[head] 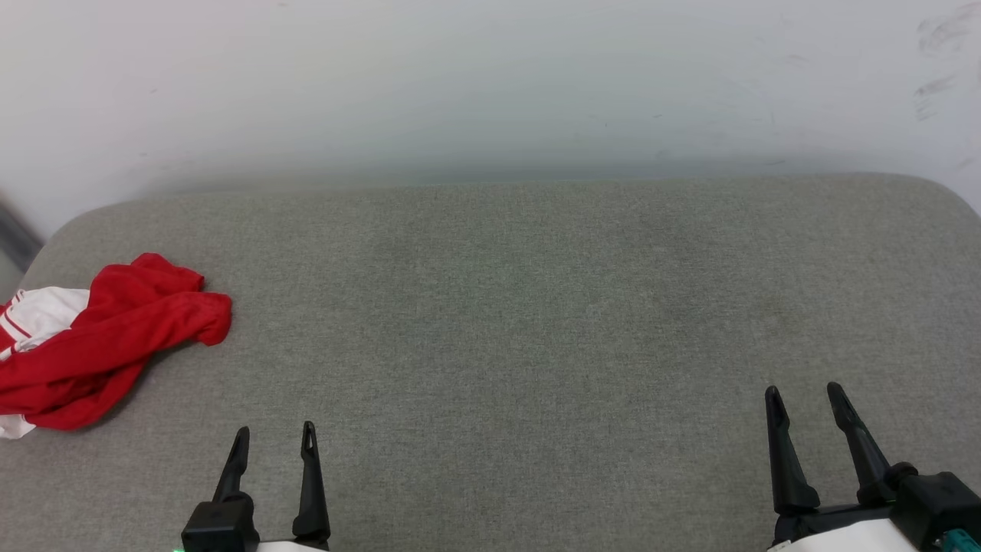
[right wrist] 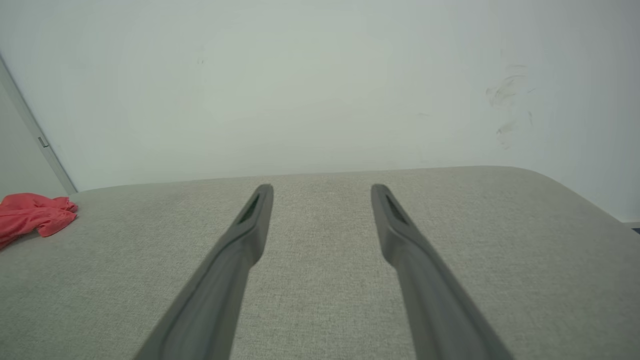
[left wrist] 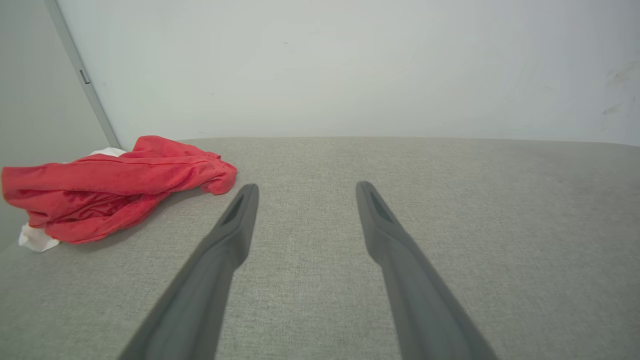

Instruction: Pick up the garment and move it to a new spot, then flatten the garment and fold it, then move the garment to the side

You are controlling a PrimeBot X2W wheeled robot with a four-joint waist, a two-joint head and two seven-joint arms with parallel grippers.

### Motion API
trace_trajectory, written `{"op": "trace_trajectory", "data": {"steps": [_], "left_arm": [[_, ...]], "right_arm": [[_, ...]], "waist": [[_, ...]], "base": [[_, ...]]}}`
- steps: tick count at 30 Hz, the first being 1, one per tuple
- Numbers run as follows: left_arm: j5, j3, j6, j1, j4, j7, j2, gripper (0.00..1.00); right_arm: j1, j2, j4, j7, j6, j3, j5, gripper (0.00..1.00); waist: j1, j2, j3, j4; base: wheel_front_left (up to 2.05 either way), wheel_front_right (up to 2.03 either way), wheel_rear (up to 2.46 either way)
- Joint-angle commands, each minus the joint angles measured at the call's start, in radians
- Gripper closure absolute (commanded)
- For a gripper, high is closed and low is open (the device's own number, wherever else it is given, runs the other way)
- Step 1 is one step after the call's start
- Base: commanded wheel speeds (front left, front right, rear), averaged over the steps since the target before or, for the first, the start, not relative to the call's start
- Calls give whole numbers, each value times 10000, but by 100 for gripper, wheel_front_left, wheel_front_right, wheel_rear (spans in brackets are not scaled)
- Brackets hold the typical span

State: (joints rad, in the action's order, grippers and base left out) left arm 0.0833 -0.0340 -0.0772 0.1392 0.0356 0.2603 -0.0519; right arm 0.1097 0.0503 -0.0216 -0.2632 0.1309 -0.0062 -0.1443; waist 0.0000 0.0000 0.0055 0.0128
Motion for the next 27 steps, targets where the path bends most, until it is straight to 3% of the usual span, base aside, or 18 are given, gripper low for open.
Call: {"op": "trace_trajectory", "data": {"steps": [1,20,27], "left_arm": [[52,3,42,40,31,76,20,0],[74,132,-90,-158,191,77,20,0],[292,312,-301,-177,152,58,19,0]], "right_arm": [[138,-2,-10,-25,-3,18,-60,0],[93,-2,193,-25,-3,8,145,0],[124,-2,333,-25,-3,105,227,0]], "waist": [[0,0,-2,-5],[0,0,61,208],[0,0,33,709]], "base": [[0,0,0],[0,0,0],[0,0,0]]}}
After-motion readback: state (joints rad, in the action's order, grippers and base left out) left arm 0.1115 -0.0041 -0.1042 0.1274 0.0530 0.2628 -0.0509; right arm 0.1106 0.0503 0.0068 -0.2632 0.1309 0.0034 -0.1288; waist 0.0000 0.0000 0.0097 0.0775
